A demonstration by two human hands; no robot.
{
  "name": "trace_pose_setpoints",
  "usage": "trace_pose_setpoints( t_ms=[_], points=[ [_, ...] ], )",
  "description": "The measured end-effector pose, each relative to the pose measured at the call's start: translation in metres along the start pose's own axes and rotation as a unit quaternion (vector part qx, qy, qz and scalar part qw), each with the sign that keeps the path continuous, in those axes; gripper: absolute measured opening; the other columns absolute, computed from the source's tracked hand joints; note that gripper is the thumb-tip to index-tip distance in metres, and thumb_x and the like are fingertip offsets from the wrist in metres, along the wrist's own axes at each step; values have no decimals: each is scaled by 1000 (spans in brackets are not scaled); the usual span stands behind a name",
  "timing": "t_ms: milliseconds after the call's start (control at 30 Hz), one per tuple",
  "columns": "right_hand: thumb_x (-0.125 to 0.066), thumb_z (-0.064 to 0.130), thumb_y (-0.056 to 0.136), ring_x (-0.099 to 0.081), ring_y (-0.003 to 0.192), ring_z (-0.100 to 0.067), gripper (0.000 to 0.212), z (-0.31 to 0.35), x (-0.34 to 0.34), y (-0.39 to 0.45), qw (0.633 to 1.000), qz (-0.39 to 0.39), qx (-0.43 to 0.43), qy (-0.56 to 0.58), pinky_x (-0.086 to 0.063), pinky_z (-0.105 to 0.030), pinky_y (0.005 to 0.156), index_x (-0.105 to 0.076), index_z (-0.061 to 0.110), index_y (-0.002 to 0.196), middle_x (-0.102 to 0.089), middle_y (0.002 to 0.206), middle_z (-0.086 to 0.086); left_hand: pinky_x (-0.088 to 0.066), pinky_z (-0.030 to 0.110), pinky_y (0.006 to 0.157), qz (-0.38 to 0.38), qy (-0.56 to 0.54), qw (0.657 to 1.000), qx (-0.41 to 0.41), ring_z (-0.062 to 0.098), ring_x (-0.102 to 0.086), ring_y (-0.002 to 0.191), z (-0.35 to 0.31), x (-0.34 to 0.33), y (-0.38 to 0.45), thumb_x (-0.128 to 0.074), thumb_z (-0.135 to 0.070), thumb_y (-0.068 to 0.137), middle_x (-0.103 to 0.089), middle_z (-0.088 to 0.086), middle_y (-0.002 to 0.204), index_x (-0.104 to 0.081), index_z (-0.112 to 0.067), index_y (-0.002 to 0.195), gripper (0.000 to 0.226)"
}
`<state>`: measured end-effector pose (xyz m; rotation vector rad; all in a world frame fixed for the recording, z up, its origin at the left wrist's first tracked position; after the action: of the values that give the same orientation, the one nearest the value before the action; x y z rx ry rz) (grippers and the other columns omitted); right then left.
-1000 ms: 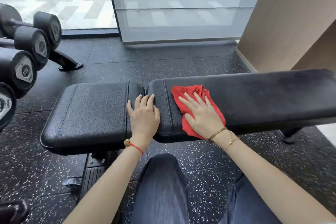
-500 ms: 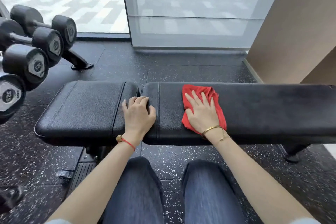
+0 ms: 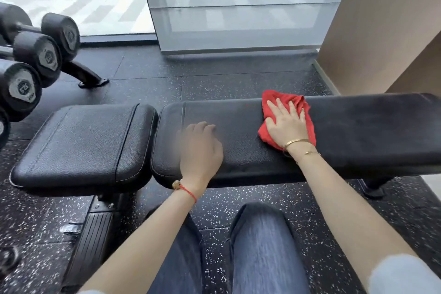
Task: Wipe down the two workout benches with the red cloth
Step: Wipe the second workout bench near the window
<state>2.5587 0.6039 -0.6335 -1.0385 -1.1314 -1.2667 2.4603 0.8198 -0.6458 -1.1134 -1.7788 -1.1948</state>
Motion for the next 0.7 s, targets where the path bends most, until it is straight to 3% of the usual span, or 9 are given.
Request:
trace_pose_setpoints(
  t_ms=[67,167,300,400,533,633,700],
  points=[
    [-36,38,97,-9,149,-26,58,17,-1,1,1000,3,20,-6,0,-50,120,-20,34,153,-14,162,6,-24,54,115,-8,3,1000,2,22,-45,128,-1,0,0,-41,-35,86,-56,-5,132,-60,-24,125,45],
    [-38,38,95,-8,150,-23,60,47,-7,-29,992,3,129,-1,1,-48,121,-21,35,152,-15,162,8,-26,53,114,-19,5,1000,2,23,-47,126,-1,-1,-1,-45,-34,86,-58,-4,131,-62,-23,123,42],
    [-44,36,93,-12,149,-20,60,33,-7,-65,980,0,198,16,0,-45,121,-26,36,151,-19,160,11,-26,54,114,-20,1,1000,-1,23,-48,126,-2,0,-2,-47,-32,86,-59,-3,132,-62,-22,123,41],
    [-46,35,93,-15,149,-20,60,-8,-1,-65,986,-15,165,16,-2,-45,122,-29,36,150,-23,159,11,-24,55,115,-19,4,1000,-1,23,-47,127,-2,0,-3,-50,-31,88,-58,-3,132,-62,-22,124,39],
    [-41,35,95,-15,149,-23,58,-72,10,-29,1000,-13,24,-2,-4,-49,121,-27,35,151,-21,161,9,-24,55,116,-25,6,1000,-4,25,-48,126,-4,0,-3,-51,-29,88,-59,-1,131,-62,-20,124,39],
    [-36,38,97,-10,149,-25,57,-76,13,-3,999,1,-51,7,0,-51,121,-22,36,152,-15,162,7,-25,53,116,-27,1,1000,-4,27,-48,125,-4,0,-2,-48,-29,87,-59,1,129,-61,-18,123,40],
    [-35,38,96,-8,150,-26,58,-55,10,-1,999,3,-37,8,1,-51,121,-20,35,153,-13,163,6,-26,51,116,-26,-3,1000,-5,28,-48,125,-4,0,-3,-50,-27,87,-59,2,129,-61,-18,123,39]
  ],
)
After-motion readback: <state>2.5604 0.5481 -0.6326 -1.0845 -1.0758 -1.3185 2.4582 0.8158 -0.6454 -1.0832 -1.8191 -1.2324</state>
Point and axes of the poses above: each hand's wrist, its own y-axis towards the middle knuckle, its own x-axis out of the back of the hand, z = x × y, the point moved 4 cm from there along y, towards the middle knuckle
